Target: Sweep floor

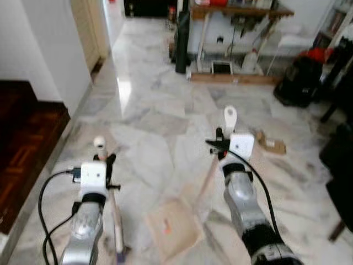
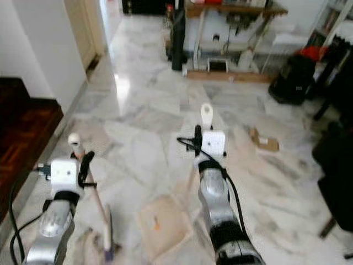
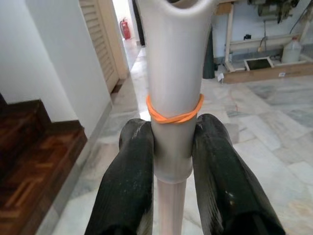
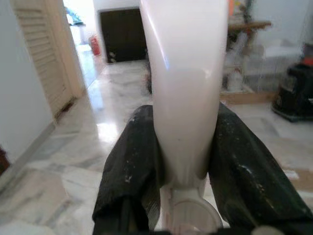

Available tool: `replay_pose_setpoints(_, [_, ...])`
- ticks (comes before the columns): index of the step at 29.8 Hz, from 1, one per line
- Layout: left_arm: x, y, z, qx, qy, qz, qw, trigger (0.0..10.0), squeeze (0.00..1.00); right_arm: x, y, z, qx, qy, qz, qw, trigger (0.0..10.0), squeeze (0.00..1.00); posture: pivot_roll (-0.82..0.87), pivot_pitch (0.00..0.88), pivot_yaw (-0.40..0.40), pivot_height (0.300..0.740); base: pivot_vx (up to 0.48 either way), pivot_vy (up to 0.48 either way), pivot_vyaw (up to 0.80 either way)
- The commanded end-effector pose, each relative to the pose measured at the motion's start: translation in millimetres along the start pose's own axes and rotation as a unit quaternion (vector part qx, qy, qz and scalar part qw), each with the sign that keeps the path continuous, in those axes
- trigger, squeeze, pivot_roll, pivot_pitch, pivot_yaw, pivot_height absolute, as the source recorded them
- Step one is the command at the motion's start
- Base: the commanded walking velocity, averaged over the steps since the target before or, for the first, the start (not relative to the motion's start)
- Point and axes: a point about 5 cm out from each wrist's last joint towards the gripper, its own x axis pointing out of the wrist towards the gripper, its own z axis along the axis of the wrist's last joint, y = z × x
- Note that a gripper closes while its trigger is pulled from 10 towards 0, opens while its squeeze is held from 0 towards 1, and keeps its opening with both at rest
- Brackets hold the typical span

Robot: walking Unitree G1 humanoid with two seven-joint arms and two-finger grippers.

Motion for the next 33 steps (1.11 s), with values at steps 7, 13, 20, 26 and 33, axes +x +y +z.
replay_pose_setpoints(7, [3.8,1.6,9.8,0.005,-0.023,0.001,1.0,10.0,0.0,8.0,-1.5,13.8,-0.01,-0.026,0.002,1.0,10.0,0.0,0.14,0.0,-0.032,0.74,0.381,0.0,0.0])
replay_pose_setpoints(13, [5.0,0.5,10.4,0.004,-0.024,0.002,1.0,10.0,0.0,8.7,-0.8,14.1,-0.007,-0.026,0.005,1.0,10.0,0.0,0.14,0.0,-0.033,0.74,0.374,0.0,0.0])
replay_pose_setpoints(20, [6.5,-0.5,10.9,0.003,-0.025,0.0,1.0,10.0,0.0,8.5,-0.6,14.4,-0.007,-0.027,0.005,1.0,10.0,0.0,0.14,0.0,-0.032,0.74,0.365,0.0,0.0])
replay_pose_setpoints(26, [7.7,-1.5,11.6,0.002,-0.026,-0.001,1.0,10.0,0.0,9.2,-1.5,14.9,-0.004,-0.027,0.005,1.0,10.0,0.0,0.13,0.0,-0.03,0.74,0.358,0.0,0.0])
replay_pose_setpoints(33, [8.2,-2.5,12.2,0.001,-0.028,-0.003,1.0,10.0,0.0,9.1,-0.4,14.9,-0.003,-0.028,0.005,1.0,10.0,0.0,0.13,0.0,-0.027,0.74,0.356,0.0,0.0])
